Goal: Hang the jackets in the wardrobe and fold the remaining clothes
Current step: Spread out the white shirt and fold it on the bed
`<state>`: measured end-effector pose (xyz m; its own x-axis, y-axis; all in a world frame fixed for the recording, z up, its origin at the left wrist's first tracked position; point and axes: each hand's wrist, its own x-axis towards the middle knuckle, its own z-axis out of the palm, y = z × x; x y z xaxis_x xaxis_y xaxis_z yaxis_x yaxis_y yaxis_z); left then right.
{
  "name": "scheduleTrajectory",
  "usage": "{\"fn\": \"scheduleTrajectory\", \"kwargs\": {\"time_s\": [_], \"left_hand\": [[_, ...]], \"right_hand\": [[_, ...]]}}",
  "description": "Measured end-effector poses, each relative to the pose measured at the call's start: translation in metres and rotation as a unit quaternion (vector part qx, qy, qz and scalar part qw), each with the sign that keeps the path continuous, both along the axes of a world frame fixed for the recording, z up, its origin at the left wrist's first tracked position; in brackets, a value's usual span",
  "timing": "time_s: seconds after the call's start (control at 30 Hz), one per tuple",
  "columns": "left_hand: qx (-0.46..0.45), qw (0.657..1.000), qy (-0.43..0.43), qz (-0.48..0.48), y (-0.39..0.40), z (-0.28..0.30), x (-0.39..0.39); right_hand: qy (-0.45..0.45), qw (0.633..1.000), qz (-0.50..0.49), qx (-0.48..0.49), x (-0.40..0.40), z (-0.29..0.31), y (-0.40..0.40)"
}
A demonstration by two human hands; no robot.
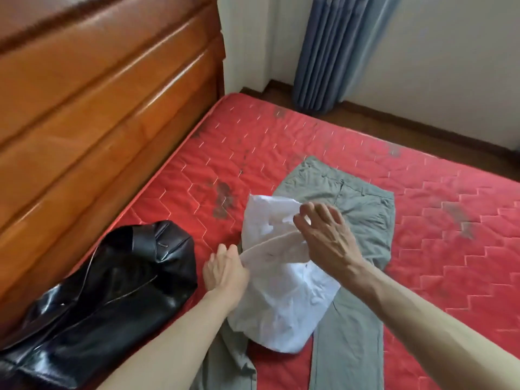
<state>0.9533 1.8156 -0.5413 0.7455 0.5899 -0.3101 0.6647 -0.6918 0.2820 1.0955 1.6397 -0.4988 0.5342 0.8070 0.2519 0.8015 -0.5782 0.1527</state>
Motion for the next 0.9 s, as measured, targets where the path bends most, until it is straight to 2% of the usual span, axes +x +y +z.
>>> {"fn": "scheduleTrajectory", "kwargs": {"time_s": [0.17,0.27,0.43,0.53,0.6,0.7,0.77,0.9], "left_hand": [[0.104,0.991,-0.082,-0.036,-0.004,0.11,0.009],[0.115,0.985,-0.125,-0.037,-0.006,0.18,0.002],[0.06,0.976,-0.206,-0.044,-0.026,0.289,-0.026],[0.086,0.947,-0.29,-0.11,-0.044,0.331,-0.035],[0.073,0.911,-0.368,-0.169,-0.058,0.359,-0.041],[0.002,0.873,-0.44,-0.208,-0.074,0.398,-0.04],[-0.048,0.871,-0.438,-0.217,-0.083,0.42,-0.034],[-0.121,0.866,-0.403,-0.271,-0.114,0.462,-0.022]], "right_hand": [[0.052,0.996,-0.055,0.045,-0.056,0.1,-0.043],[0.1,0.983,-0.133,0.072,-0.085,0.163,-0.054],[0.189,0.923,-0.281,0.184,-0.116,0.266,-0.086],[0.163,0.889,-0.326,0.277,-0.122,0.309,-0.11],[0.143,0.887,-0.305,0.315,-0.132,0.334,-0.127],[0.246,0.872,-0.23,0.355,-0.143,0.374,-0.156],[0.285,0.87,-0.201,0.348,-0.151,0.401,-0.176],[0.245,0.889,-0.198,0.334,-0.164,0.438,-0.219]]}}
